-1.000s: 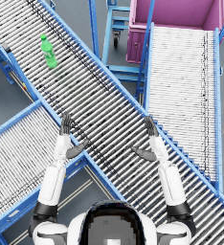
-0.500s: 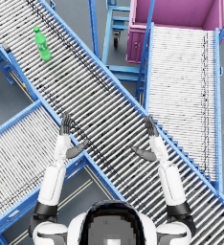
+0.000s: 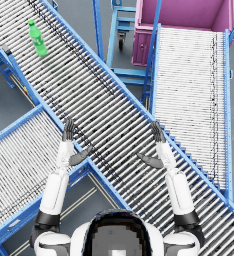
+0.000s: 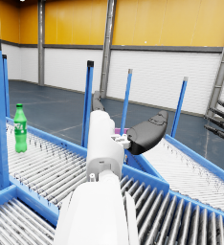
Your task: Pick up the oil and place it on the left assembly line, put the cola on the right, and keep Sprite still
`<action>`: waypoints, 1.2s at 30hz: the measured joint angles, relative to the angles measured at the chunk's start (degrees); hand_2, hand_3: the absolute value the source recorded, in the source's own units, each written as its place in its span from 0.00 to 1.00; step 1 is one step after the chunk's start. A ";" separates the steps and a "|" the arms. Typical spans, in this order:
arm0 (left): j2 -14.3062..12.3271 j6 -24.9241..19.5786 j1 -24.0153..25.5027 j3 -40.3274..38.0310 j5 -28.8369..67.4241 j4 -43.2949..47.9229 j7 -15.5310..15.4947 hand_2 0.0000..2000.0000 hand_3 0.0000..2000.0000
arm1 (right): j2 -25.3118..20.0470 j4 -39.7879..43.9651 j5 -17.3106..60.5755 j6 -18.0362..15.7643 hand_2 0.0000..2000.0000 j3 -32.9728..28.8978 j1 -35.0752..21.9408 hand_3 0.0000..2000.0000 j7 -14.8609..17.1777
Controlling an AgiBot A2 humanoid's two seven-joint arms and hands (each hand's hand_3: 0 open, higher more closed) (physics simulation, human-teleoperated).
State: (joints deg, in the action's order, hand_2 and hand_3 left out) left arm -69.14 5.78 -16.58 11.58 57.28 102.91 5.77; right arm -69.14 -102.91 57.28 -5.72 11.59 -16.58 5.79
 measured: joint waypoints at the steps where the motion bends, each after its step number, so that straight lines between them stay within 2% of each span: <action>1: 0.00 0.00 0.00 0.00 0.00 0.00 0.00 0.00 0.00 | 0.00 0.00 0.00 0.00 0.00 0.00 0.00 0.00 0.00; 36: 0.00 0.00 0.00 0.00 0.00 0.00 0.00 0.00 0.00 | 0.00 0.00 0.00 0.00 0.00 0.00 0.00 0.00 0.00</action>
State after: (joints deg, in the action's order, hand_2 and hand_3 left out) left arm -69.14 5.78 -16.58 11.58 57.28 102.91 5.77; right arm -69.14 -102.91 57.28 -5.72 11.59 -16.58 5.79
